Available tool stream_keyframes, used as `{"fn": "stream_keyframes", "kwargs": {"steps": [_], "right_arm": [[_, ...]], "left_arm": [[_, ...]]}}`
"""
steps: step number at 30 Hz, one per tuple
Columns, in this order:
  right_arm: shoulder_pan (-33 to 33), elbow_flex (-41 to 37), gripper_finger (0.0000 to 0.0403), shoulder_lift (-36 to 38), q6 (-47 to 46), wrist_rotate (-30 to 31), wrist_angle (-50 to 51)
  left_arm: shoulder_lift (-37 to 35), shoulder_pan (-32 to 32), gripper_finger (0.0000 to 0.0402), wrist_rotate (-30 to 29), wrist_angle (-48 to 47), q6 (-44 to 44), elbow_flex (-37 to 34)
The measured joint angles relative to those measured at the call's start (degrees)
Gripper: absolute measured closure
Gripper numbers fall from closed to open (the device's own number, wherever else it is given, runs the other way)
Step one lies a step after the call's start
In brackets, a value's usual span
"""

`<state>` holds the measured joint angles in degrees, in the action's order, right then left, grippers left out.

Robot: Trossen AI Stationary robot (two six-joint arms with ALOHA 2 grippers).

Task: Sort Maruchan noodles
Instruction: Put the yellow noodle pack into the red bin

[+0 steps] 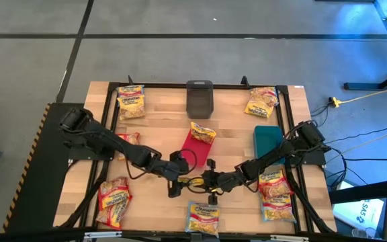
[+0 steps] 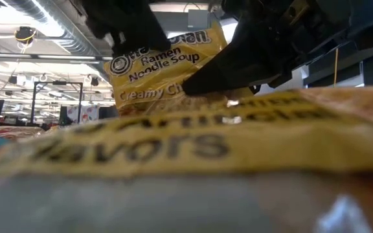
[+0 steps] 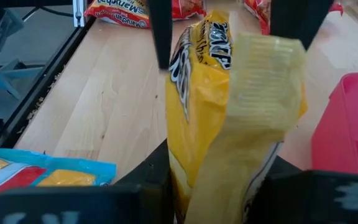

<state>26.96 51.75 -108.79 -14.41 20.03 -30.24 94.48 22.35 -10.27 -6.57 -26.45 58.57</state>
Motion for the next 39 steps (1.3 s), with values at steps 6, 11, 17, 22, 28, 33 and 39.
{"fn": "stream_keyframes", "kwargs": {"steps": [6, 11, 17, 22, 28, 33, 39], "right_arm": [[-0.04, 0.00, 0.0307, 0.00, 1.09, 0.35, -1.14], [-0.02, 0.00, 0.0303, 0.00, 1.36, 0.35, -2.27], [-0.07, 0.00, 0.0276, 0.00, 1.33, 1.49, -2.83], [-0.09, 0.00, 0.0227, 0.00, 1.40, 1.45, -2.95], [0.07, 0.07, 0.0191, 6.30, 1.57, 0.90, 6.77], [1.86, 0.07, 0.0185, 13.31, 1.44, 0.55, 17.92], [7.48, 0.04, 0.0185, 23.25, 1.82, 4.09, 32.85]], "left_arm": [[1.59, -0.39, 0.0136, 2.64, -0.39, -0.30, -0.09], [1.61, -0.60, 0.0172, 3.37, -0.53, -0.37, -0.07], [1.61, -0.77, 0.0227, 3.86, -0.50, -0.22, -0.07], [1.58, -1.10, 0.0250, 3.79, -0.72, 0.04, -0.07], [-0.56, -1.62, 0.0254, 3.56, -2.70, 1.16, -0.07], [-3.18, -1.62, 0.0255, 3.22, -4.13, 1.72, 0.00], [-5.71, -3.32, 0.0255, -3.50, -20.31, 5.56, 7.91]]}}
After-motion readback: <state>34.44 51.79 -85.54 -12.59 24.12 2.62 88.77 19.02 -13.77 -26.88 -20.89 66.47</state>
